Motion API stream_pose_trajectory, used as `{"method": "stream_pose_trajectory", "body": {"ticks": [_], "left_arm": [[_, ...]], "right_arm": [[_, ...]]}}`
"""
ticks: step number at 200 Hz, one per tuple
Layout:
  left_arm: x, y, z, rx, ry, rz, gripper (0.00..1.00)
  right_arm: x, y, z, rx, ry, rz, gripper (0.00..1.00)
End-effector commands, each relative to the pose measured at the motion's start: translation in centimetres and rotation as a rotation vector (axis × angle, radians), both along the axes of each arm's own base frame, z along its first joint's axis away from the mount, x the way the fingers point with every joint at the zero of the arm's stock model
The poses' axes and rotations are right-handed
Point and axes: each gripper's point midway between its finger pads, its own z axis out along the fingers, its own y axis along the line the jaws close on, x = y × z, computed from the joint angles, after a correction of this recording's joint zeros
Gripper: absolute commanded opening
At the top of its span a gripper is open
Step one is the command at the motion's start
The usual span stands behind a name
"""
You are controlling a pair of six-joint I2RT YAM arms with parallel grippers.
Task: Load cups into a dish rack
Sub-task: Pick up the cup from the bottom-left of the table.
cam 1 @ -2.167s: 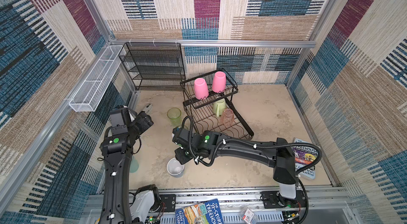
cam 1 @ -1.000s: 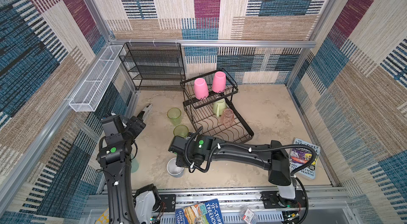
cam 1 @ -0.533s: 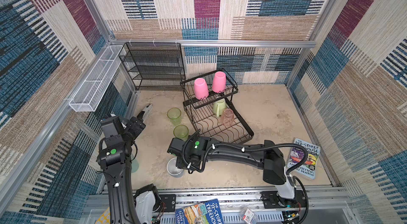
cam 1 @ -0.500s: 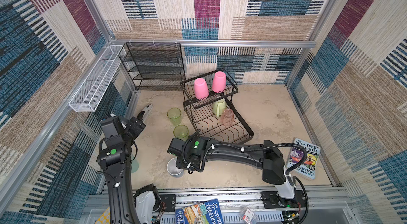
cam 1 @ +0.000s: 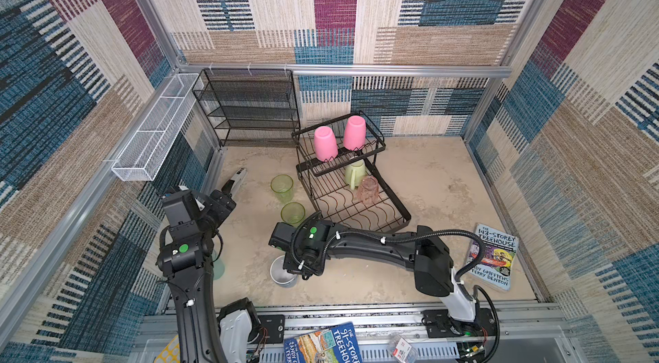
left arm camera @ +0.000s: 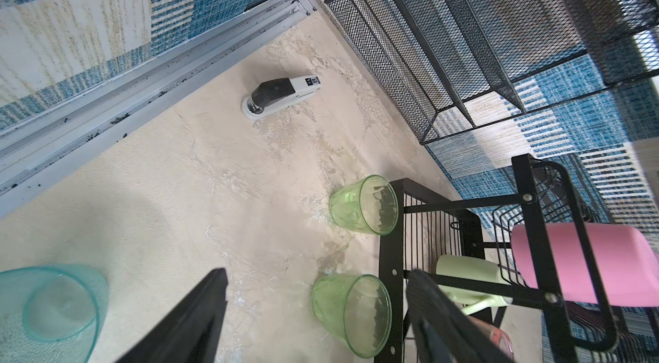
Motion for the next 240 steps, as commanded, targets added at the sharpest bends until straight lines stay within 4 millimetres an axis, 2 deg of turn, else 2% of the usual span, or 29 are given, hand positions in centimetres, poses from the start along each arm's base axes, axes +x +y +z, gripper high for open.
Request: {"method": "stream_pose_trajectory", "body": {"ticks": [1,18,28,54,80,104,144,167,177,185,195,221,240], "left_arm": [[0.3,0.0,0.5,-0.004,-0.034,-0.005,0.82],[0.4,0.0,0.6,-0.009,-0.038,-0.005,0.82],[0.4,0.0,0.6,-0.013,-0.038,-0.006,0.82],[0.4,-0.1,0.5,-0.021,-0.039,-0.01,0.82],[0.5,-0.1,0.3,-0.023,-0.032,-0.013,0.82],[0.7,-0.1,0.2,-0.025,-0.025,-0.018,0.82],[1.2,-0.6,-0.2,-0.059,-0.005,-0.049,0.82],[1.3,-1.3,0.0,-0.082,-0.008,-0.08,0.82],[1.4,-1.7,0.1,-0.1,-0.012,-0.091,0.82],[1.4,-2.0,0.2,-0.116,-0.018,-0.104,0.82],[1.4,-2.4,0.3,-0.134,-0.019,-0.119,0.82],[1.4,-3.4,0.8,-0.174,-0.029,-0.149,0.82],[1.4,-4.0,1.2,-0.205,-0.035,-0.176,0.81]], "right_arm": [[-0.2,0.0,-0.2,-0.005,0.019,-0.001,0.16],[0.0,0.1,-0.1,-0.008,0.015,-0.004,0.14],[0.1,0.3,0.3,-0.005,0.004,-0.004,0.06],[0.8,0.4,1.7,0.007,-0.049,-0.002,0.05],[1.4,0.7,4.4,0.037,-0.154,0.022,0.05],[2.0,0.2,6.5,0.075,-0.246,0.036,0.04],[3.8,-2.6,9.6,0.117,-0.424,0.028,0.03],[5.3,-4.7,11.6,0.107,-0.583,0.043,0.02],[6.0,-5.2,13.1,0.128,-0.673,0.055,0.01],[6.3,-6.2,13.2,0.123,-0.726,0.064,0.01],[6.8,-6.4,14.5,0.163,-0.812,0.089,0.0],[7.6,-7.6,15.4,0.191,-0.991,0.133,0.0],[8.5,-8.5,15.6,0.139,-1.095,0.146,0.0]]}}
